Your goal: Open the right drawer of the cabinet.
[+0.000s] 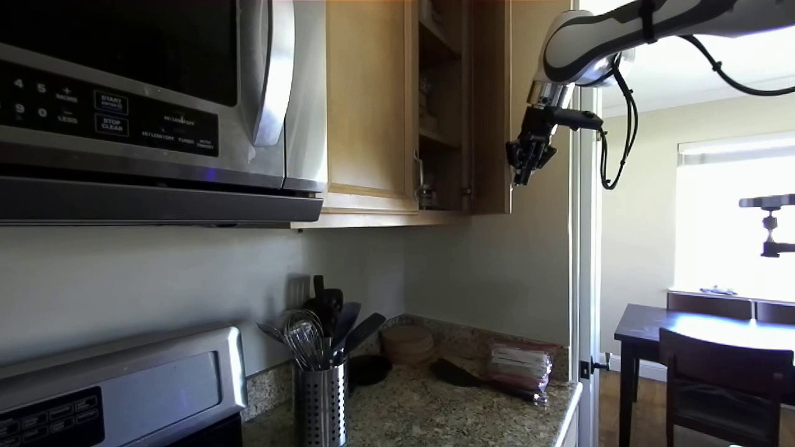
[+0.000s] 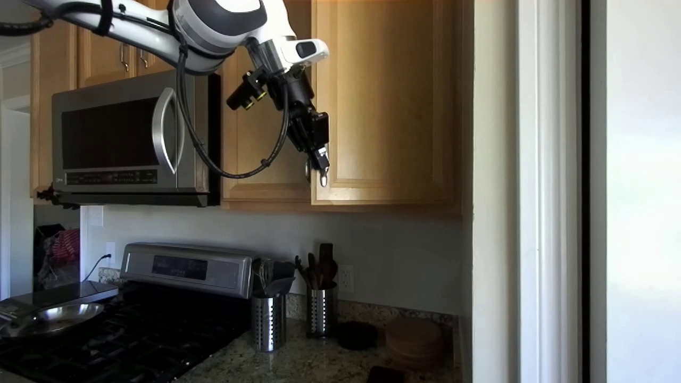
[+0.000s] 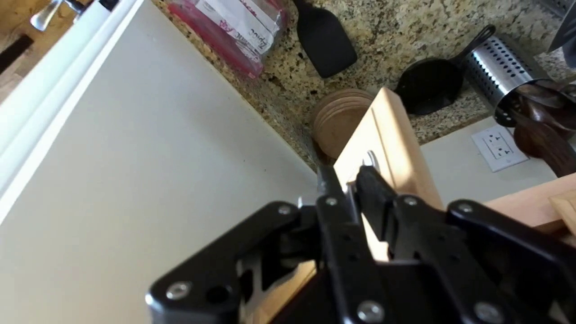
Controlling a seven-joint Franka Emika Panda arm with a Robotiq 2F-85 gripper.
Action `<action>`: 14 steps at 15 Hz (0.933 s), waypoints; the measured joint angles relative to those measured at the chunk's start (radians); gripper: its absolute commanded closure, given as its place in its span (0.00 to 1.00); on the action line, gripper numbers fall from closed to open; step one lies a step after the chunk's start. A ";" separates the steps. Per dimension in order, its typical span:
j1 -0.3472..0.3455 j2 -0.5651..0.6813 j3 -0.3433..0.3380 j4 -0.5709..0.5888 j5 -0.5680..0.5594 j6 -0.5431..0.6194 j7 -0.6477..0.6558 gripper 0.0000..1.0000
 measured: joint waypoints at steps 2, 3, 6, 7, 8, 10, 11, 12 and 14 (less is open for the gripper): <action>-0.022 -0.017 -0.007 -0.008 -0.019 -0.028 0.007 0.91; -0.035 -0.024 -0.008 -0.010 -0.034 -0.043 0.015 0.93; -0.075 -0.034 -0.009 -0.012 -0.109 -0.080 0.060 0.69; -0.089 -0.033 -0.009 -0.016 -0.147 -0.084 0.081 0.70; -0.103 -0.032 -0.008 -0.019 -0.195 -0.089 0.104 0.68; -0.126 -0.019 -0.001 -0.021 -0.301 -0.094 0.155 0.56; -0.135 -0.008 0.008 -0.020 -0.360 -0.103 0.182 0.51; -0.140 0.003 0.017 -0.020 -0.418 -0.117 0.206 0.43; -0.141 0.024 0.034 -0.018 -0.495 -0.157 0.233 0.30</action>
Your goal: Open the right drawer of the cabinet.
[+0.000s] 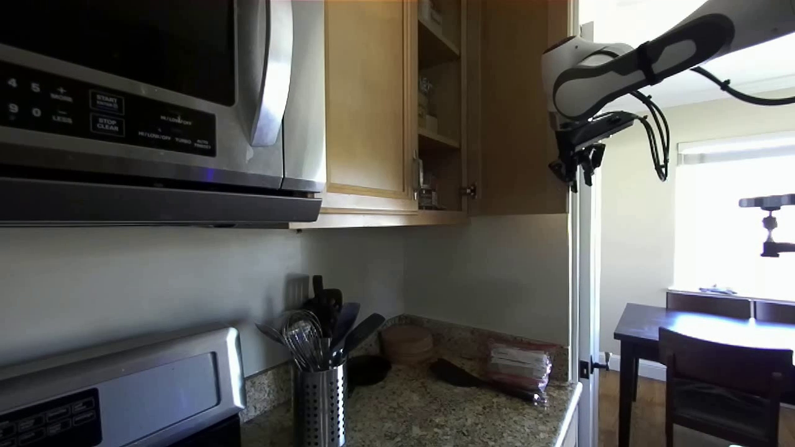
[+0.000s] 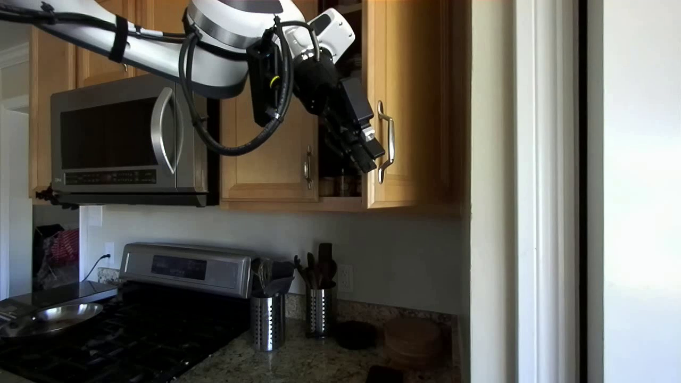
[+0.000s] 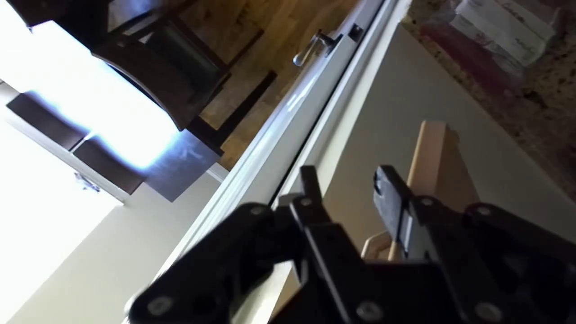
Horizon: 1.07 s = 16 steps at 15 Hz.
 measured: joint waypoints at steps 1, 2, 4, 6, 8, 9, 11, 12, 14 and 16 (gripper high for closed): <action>0.001 0.009 0.007 0.003 -0.023 -0.020 0.002 0.24; 0.006 0.015 0.013 0.005 -0.036 -0.039 0.001 0.17; 0.025 0.024 0.016 0.009 -0.040 -0.073 -0.025 0.04; 0.059 0.027 0.018 0.010 -0.027 -0.103 -0.083 0.00; 0.099 0.030 0.019 0.011 0.009 -0.117 -0.140 0.00; 0.119 0.039 0.019 0.011 0.037 -0.117 -0.165 0.00; 0.150 0.062 0.021 0.014 0.079 -0.117 -0.207 0.00; 0.162 0.073 0.023 0.015 0.099 -0.117 -0.226 0.00; 0.176 0.088 0.025 0.016 0.127 -0.123 -0.261 0.00; 0.188 0.093 0.027 0.016 0.155 -0.124 -0.297 0.00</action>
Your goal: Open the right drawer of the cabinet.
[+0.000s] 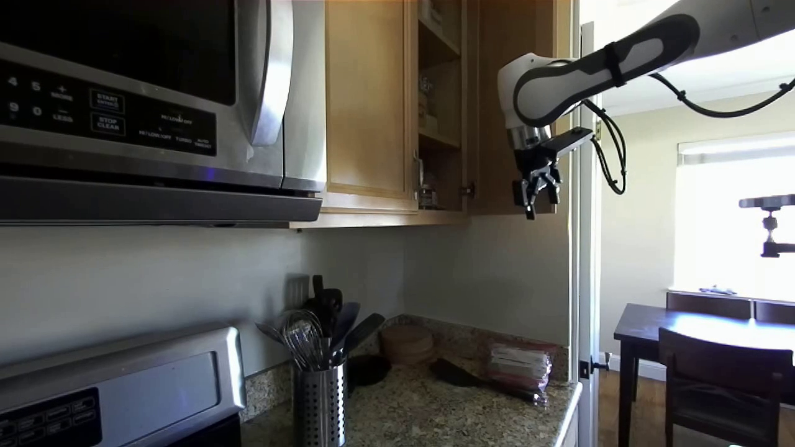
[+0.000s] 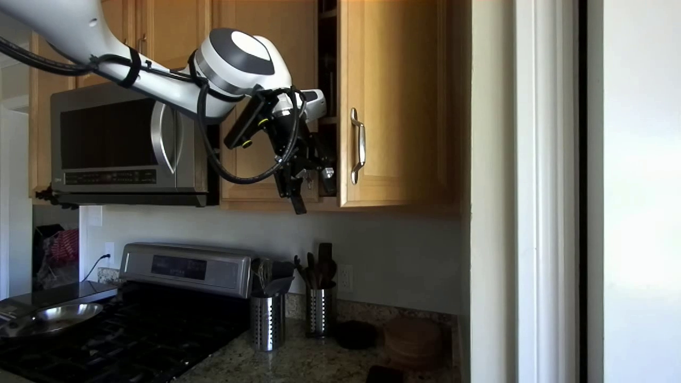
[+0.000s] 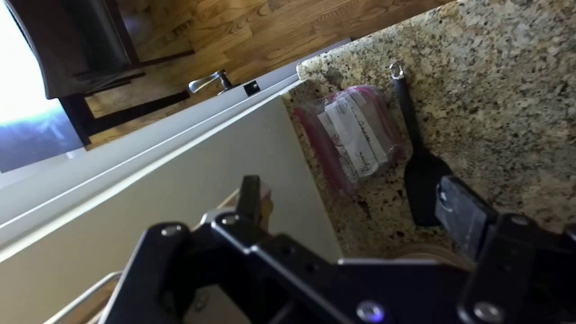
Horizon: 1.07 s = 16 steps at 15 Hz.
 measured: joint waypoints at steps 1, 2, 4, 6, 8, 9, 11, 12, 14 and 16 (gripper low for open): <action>0.007 0.003 0.001 0.001 0.013 0.000 -0.012 0.00; 0.013 0.008 0.002 0.003 0.027 0.000 -0.021 0.00; 0.022 0.022 0.007 0.013 0.044 0.009 -0.017 0.00; 0.022 0.040 0.016 0.026 0.041 0.059 0.018 0.00; 0.022 0.062 0.022 0.036 0.028 0.133 0.072 0.00; 0.022 0.075 0.024 0.043 0.010 0.170 0.107 0.00; 0.021 0.102 0.025 0.056 -0.049 0.232 0.192 0.00; 0.019 0.116 0.025 0.062 -0.086 0.252 0.241 0.25; 0.018 0.141 0.024 0.078 -0.156 0.264 0.329 0.33; 0.017 0.162 0.021 0.093 -0.219 0.263 0.409 0.47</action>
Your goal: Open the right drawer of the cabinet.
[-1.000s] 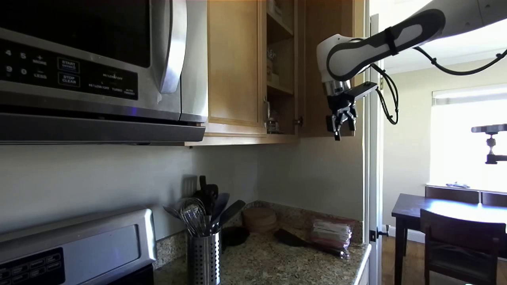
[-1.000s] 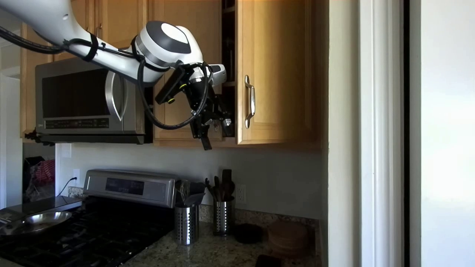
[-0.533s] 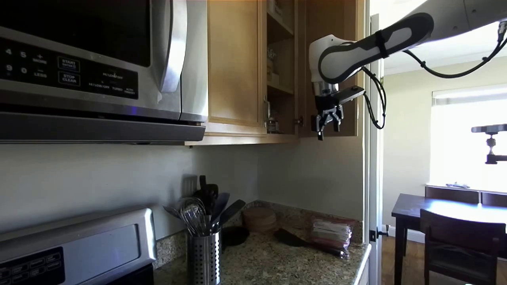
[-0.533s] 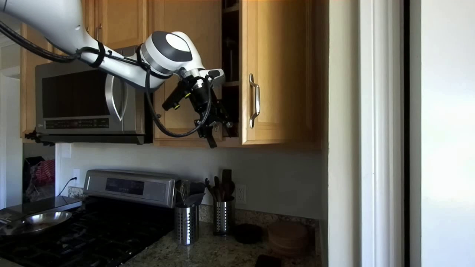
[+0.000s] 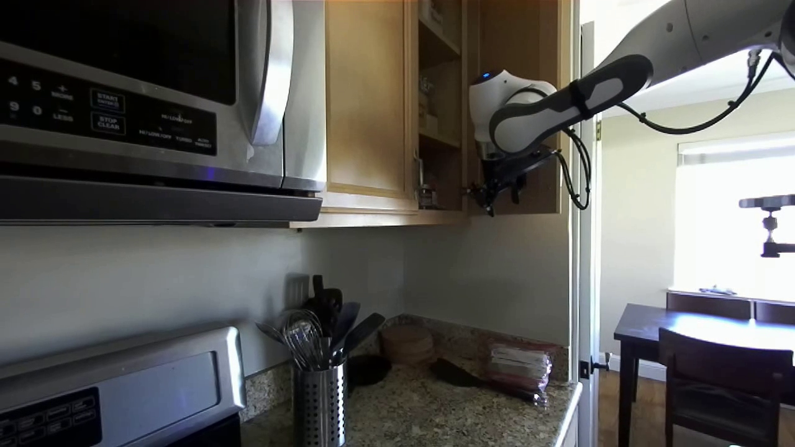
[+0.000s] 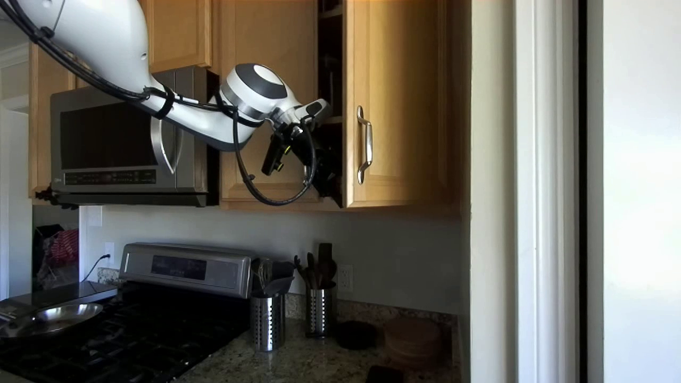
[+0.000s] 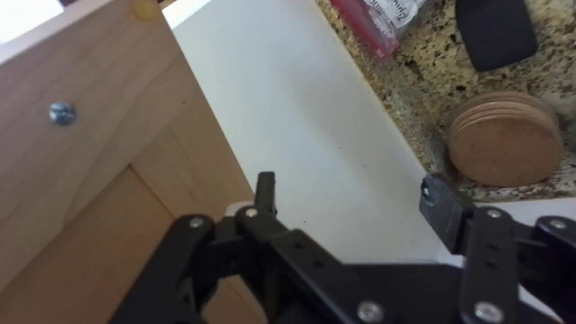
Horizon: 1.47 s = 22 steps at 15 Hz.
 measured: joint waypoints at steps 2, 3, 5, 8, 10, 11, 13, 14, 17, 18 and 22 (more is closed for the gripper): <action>0.000 0.014 -0.005 0.013 -0.054 -0.003 0.068 0.61; 0.000 0.019 -0.009 0.017 -0.081 -0.005 0.098 0.67; -0.001 0.023 -0.016 0.021 -0.139 -0.013 0.156 0.80; -0.001 0.029 -0.029 0.025 -0.225 -0.044 0.226 0.95; -0.001 0.034 -0.034 0.028 -0.271 -0.077 0.263 0.99; -0.001 0.037 -0.037 0.030 -0.294 -0.098 0.280 1.00; -0.001 0.042 -0.045 0.030 -0.336 -0.136 0.302 0.97; -0.001 0.045 -0.048 0.030 -0.357 -0.155 0.309 0.97; -0.001 0.055 -0.061 0.030 -0.393 -0.199 0.322 0.97; -0.001 0.059 -0.062 0.030 -0.394 -0.202 0.322 0.85; 0.005 0.064 -0.053 0.030 -0.328 -0.148 0.312 0.53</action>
